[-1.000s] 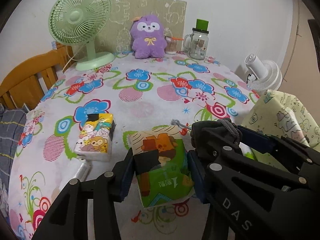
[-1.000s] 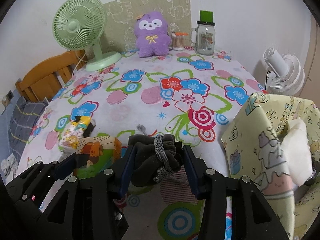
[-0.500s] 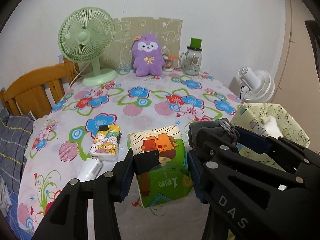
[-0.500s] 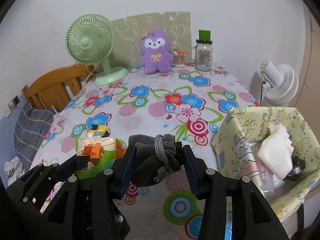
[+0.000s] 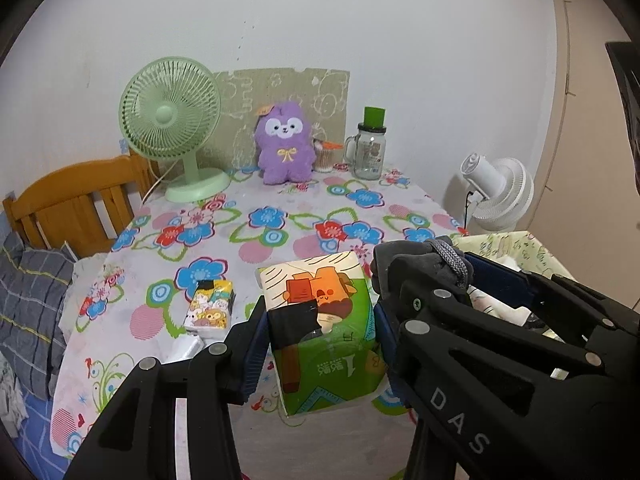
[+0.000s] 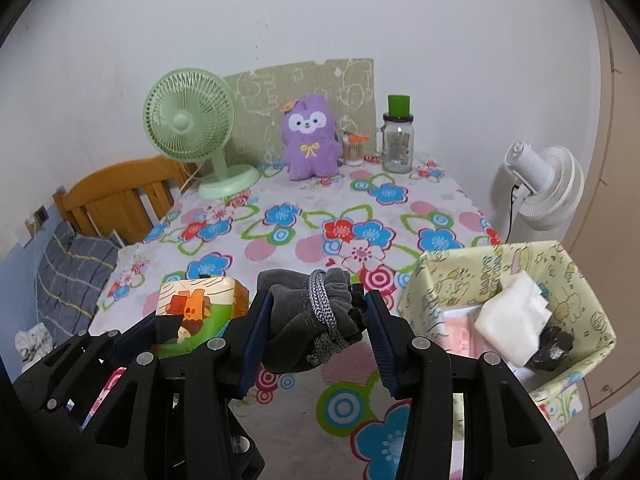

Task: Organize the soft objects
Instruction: 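Lift the green pack and gray sock and carry both to the box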

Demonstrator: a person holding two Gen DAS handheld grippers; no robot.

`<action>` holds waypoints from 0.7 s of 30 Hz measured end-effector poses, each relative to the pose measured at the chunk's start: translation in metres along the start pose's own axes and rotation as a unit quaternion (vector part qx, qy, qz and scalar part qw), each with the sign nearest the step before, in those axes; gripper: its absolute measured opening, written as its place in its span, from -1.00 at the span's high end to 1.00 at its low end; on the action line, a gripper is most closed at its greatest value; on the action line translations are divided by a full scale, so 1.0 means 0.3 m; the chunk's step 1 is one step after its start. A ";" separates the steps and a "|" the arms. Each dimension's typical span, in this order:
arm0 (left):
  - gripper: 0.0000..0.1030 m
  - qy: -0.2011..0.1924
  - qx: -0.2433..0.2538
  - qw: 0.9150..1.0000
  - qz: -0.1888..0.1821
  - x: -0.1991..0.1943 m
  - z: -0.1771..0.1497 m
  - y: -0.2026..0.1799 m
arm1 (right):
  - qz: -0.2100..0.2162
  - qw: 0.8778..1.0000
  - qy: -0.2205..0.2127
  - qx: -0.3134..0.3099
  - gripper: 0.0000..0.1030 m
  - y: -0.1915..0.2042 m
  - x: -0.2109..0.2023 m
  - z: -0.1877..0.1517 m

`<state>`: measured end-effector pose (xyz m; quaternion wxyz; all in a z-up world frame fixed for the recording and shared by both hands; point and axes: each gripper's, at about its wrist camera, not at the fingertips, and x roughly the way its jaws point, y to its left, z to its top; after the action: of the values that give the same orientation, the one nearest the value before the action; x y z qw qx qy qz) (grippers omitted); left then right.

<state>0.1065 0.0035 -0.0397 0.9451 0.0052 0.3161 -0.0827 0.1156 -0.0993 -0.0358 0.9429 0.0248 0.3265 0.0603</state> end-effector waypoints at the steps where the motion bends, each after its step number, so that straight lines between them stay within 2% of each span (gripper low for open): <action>1: -0.01 -0.002 0.001 1.000 -0.002 -0.006 0.005 -0.009 | -0.002 1.000 -0.002 0.000 0.02 -0.008 -0.012 0.006; 11: -0.01 -0.016 0.009 1.000 -0.001 -0.048 0.053 -0.106 | -0.001 1.000 -0.017 -0.005 0.02 -0.082 -0.080 0.049; 21: -0.01 -0.022 0.008 1.000 -0.004 -0.036 0.075 -0.218 | -0.006 1.000 -0.025 -0.013 0.02 -0.192 -0.107 0.069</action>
<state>0.1011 -0.0608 -0.0124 0.9515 0.0091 0.2943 -0.0893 0.1089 -0.1608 -0.0049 0.9514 0.0120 0.3020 0.0585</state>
